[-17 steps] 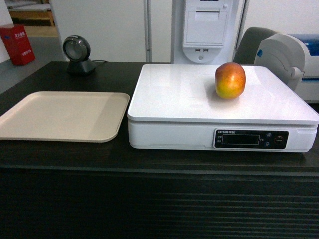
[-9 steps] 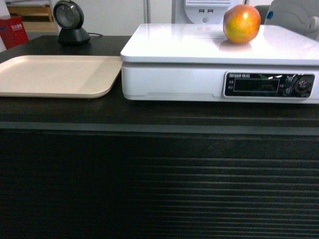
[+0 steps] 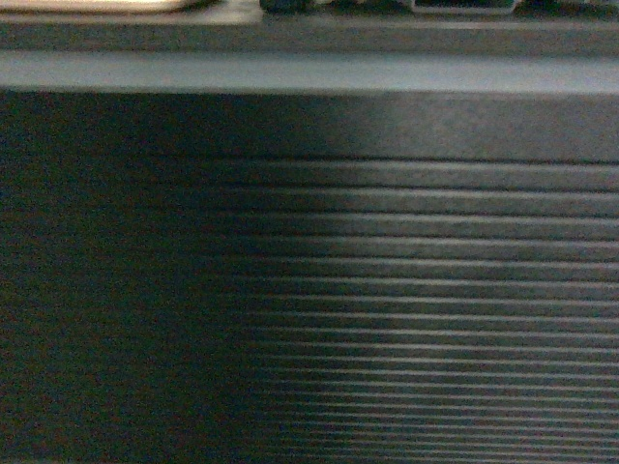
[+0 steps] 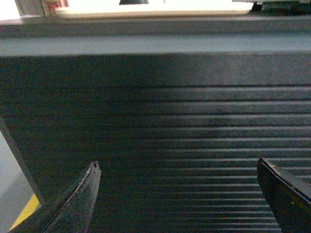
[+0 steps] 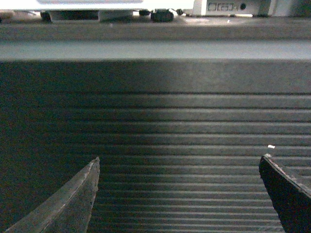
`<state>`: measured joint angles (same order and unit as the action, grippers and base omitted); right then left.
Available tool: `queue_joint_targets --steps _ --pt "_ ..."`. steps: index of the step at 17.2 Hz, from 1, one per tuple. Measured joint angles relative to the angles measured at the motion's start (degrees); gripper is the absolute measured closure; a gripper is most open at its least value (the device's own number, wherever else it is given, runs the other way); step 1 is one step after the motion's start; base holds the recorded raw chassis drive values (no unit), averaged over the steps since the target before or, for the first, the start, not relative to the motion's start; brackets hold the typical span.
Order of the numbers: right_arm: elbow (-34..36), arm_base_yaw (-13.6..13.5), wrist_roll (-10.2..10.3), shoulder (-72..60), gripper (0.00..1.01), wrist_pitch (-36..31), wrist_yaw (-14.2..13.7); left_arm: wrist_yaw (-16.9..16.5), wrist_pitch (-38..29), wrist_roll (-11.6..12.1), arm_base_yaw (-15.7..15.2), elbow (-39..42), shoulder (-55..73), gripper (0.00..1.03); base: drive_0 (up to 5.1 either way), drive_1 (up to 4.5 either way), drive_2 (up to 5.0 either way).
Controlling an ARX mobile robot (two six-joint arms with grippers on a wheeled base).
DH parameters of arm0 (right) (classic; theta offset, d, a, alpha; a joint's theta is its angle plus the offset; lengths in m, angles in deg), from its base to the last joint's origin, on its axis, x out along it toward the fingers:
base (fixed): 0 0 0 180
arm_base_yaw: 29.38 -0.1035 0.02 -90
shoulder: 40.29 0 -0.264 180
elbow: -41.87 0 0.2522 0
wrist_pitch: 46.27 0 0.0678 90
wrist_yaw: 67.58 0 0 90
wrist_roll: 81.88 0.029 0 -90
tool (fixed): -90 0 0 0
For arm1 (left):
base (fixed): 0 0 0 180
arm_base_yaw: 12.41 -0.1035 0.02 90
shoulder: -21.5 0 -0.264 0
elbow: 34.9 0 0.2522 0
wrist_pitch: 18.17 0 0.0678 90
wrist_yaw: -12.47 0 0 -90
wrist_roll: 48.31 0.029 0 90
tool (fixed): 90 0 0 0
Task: Place dark red mango on scale at checkout
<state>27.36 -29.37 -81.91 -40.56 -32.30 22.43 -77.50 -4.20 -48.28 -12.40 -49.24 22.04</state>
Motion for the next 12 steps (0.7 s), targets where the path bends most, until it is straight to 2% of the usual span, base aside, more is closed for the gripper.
queue_joint_targets --steps 12 --pt "0.0 0.0 0.0 0.0 0.03 0.1 0.0 -0.1 0.2 0.0 0.0 0.0 0.0 0.05 0.0 0.0 0.0"
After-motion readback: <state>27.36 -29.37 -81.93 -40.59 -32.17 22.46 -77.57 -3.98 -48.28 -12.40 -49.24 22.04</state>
